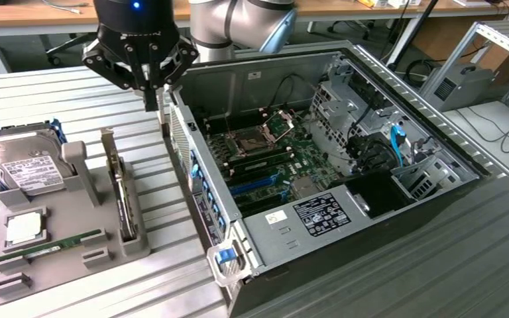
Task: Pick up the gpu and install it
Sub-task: 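Reach for the gpu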
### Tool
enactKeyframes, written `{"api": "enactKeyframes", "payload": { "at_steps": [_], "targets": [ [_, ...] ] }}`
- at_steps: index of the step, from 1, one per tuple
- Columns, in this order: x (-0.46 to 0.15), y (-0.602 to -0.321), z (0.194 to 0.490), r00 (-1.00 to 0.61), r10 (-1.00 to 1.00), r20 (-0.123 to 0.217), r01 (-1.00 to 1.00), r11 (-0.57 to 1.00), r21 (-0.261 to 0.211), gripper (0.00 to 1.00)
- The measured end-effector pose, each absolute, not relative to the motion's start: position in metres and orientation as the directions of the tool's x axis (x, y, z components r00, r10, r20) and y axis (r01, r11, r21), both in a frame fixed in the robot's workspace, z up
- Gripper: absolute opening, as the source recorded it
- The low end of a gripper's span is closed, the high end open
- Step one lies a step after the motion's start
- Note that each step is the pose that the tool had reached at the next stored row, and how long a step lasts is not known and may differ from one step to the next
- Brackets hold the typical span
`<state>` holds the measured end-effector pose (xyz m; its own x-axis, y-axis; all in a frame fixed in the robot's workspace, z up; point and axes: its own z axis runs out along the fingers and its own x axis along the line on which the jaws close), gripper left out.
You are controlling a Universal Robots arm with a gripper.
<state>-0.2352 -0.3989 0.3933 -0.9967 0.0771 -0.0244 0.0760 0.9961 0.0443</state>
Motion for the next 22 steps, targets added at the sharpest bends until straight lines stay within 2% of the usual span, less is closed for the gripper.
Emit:
{"api": "enactKeyframes", "payload": {
  "at_steps": [22],
  "targets": [
    [-0.286,-0.399,0.393,-0.996,0.083,-0.024,0.082,0.996,0.044,0.11]
  ]
}}
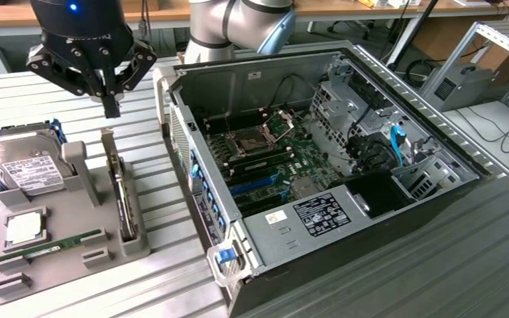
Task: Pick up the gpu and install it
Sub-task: 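Reach for the gpu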
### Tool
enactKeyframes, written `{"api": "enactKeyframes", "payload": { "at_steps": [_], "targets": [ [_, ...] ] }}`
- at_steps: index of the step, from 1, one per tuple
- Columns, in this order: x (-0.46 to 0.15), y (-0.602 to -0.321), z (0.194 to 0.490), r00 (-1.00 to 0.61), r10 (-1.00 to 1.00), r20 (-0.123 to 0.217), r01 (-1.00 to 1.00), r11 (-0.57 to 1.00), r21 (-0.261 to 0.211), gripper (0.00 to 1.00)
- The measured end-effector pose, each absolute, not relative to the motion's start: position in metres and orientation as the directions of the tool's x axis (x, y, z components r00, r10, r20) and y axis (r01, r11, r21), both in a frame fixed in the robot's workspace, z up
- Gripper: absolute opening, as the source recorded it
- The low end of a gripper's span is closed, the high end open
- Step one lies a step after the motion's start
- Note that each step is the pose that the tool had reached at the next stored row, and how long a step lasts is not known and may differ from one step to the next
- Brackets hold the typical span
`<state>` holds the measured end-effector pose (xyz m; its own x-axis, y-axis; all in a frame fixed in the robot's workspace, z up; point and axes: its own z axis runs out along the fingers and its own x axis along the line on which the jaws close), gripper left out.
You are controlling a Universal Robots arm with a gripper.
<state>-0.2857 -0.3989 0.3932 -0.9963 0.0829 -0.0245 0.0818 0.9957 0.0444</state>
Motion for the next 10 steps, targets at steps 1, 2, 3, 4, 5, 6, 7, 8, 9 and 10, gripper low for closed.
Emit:
{"api": "enactKeyframes", "payload": {
  "at_steps": [1,2,3,4,5,6,7,8,9,10],
  "targets": [
    [-0.287,-0.399,0.393,-0.996,0.083,-0.024,0.082,0.996,0.044,0.11],
    [-0.289,-0.399,0.393,-0.996,0.083,-0.024,0.082,0.996,0.044,0.11],
    [-0.291,-0.399,0.393,-0.996,0.084,-0.024,0.083,0.996,0.044,0.11],
    [-0.292,-0.399,0.393,-0.996,0.084,-0.024,0.083,0.996,0.044,0.11],
    [-0.294,-0.399,0.393,-0.996,0.085,-0.025,0.083,0.996,0.044,0.11],
    [-0.295,-0.399,0.393,-0.996,0.085,-0.025,0.084,0.995,0.044,0.11],
    [-0.297,-0.399,0.393,-0.996,0.085,-0.025,0.084,0.995,0.044,0.11],
    [-0.299,-0.399,0.393,-0.996,0.086,-0.024,0.085,0.995,0.044,0.11],
    [-0.301,-0.399,0.393,-0.996,0.086,-0.024,0.085,0.995,0.044,0.11],
    [-0.302,-0.399,0.393,-0.996,0.086,-0.024,0.085,0.995,0.044,0.11]
  ]
}}
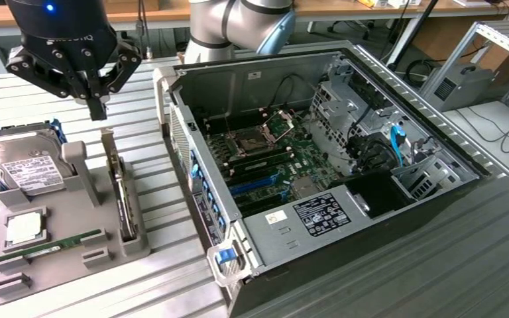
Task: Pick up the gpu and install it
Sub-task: 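Reach for the gpu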
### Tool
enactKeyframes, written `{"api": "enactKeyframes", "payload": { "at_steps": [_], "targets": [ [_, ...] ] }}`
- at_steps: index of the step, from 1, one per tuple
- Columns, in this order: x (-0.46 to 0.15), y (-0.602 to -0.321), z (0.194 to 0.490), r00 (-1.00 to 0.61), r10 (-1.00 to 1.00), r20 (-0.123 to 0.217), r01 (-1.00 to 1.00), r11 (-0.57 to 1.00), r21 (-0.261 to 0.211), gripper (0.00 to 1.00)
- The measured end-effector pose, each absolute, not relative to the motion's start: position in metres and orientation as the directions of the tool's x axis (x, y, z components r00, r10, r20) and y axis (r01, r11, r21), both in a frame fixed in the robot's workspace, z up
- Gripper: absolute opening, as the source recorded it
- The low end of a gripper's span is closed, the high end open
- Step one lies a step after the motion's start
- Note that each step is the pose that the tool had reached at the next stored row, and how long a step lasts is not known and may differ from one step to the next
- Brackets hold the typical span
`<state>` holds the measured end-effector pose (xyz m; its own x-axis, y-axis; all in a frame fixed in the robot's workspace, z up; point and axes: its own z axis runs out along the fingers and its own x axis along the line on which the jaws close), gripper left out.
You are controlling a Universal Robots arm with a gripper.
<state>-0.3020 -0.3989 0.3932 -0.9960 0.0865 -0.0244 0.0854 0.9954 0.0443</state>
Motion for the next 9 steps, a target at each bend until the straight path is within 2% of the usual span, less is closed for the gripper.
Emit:
{"api": "enactKeyframes", "payload": {
  "at_steps": [9],
  "targets": [
    [-0.3044,-0.4025,0.3932,-0.996,0.087,-0.024,0.086,0.995,0.044,0.11]
  ]
}}
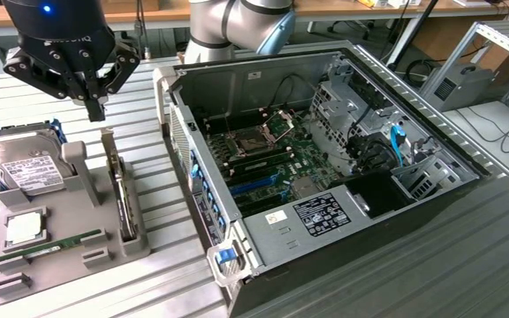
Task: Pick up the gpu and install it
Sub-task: 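Reach for the gpu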
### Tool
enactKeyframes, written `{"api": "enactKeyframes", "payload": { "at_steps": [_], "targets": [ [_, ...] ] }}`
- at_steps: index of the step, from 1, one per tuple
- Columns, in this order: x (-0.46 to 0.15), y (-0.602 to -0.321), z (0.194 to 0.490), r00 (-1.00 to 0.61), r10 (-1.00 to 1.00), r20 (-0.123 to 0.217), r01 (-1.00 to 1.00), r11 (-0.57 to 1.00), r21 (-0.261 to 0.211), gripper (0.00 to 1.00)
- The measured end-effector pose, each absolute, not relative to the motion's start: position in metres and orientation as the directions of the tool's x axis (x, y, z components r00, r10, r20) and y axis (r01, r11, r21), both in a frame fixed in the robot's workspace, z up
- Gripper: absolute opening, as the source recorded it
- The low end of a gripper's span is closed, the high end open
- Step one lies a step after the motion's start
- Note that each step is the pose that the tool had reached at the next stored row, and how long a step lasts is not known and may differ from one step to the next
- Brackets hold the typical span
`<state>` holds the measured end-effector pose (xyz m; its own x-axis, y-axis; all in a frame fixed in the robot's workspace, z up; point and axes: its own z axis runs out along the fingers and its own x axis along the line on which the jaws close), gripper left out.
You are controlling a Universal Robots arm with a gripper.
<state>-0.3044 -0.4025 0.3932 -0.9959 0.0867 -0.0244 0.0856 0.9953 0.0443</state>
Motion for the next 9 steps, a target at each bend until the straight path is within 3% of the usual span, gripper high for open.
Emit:
{"api": "enactKeyframes", "payload": {
  "at_steps": [9],
  "targets": [
    [-0.307,-0.418,0.393,-0.996,0.087,-0.024,0.086,0.995,0.045,0.11]
  ]
}}
